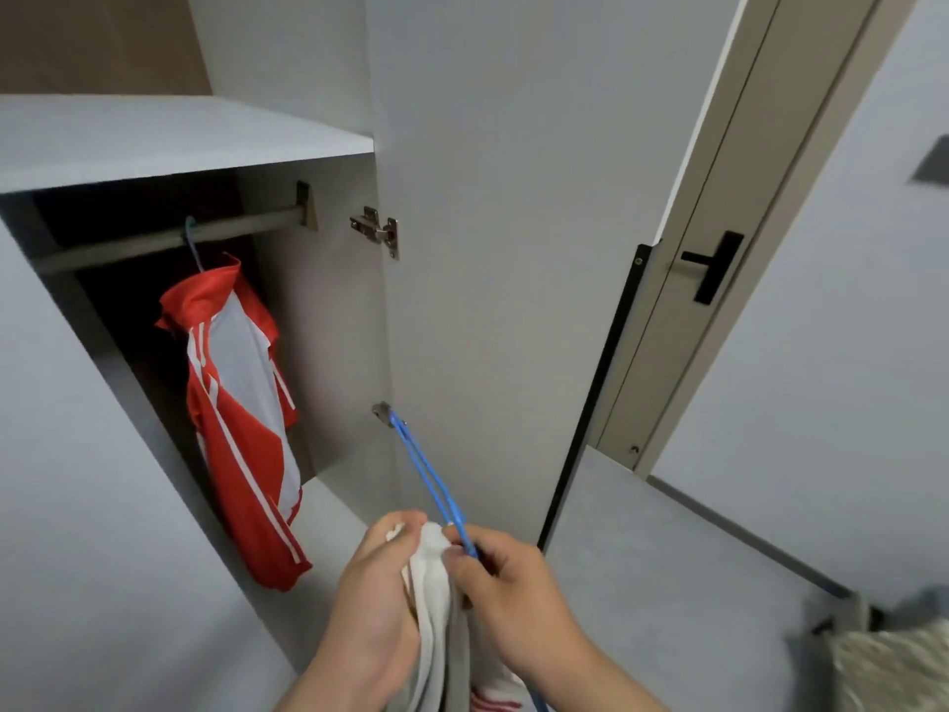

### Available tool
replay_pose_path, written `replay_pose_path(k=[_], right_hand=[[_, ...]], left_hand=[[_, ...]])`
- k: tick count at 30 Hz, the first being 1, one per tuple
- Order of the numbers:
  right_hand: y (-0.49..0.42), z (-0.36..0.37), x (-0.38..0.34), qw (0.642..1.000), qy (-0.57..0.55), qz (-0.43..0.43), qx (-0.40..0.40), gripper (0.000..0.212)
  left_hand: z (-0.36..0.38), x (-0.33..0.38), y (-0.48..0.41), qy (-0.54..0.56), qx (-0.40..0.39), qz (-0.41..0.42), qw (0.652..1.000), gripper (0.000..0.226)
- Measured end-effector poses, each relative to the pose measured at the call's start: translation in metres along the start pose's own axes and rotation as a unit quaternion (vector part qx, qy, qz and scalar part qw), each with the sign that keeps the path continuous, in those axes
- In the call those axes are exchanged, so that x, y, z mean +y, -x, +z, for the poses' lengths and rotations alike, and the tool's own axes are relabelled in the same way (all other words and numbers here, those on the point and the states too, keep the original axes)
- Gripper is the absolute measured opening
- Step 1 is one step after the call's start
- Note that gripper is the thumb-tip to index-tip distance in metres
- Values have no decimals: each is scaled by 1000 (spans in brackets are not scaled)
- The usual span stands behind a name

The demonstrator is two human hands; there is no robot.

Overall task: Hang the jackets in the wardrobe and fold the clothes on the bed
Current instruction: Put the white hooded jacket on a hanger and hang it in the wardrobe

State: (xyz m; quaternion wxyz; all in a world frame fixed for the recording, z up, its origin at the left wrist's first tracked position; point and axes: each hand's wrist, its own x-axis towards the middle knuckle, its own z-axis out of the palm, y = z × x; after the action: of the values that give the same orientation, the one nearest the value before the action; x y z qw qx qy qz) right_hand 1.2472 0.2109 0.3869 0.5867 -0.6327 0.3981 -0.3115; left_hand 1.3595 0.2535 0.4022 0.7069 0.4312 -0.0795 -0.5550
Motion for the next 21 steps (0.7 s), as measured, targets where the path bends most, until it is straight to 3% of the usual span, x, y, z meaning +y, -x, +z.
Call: replay_pose_path(k=[4, 7, 10, 21], right_hand=[[28, -11, 4, 998, 58, -17, 19, 35], [45, -26, 7, 996, 69, -8, 50, 40], [58, -40, 6, 995, 58, -6, 82, 34], [116, -137, -6, 994, -19, -45, 101, 8]], left_hand=[[8, -25, 9, 1, 3, 11, 1000, 27], [15, -39, 21, 31, -28, -29, 999, 32], [22, -49, 32, 29, -57, -59, 996, 29], [96, -99, 93, -59, -159, -33, 985, 34]])
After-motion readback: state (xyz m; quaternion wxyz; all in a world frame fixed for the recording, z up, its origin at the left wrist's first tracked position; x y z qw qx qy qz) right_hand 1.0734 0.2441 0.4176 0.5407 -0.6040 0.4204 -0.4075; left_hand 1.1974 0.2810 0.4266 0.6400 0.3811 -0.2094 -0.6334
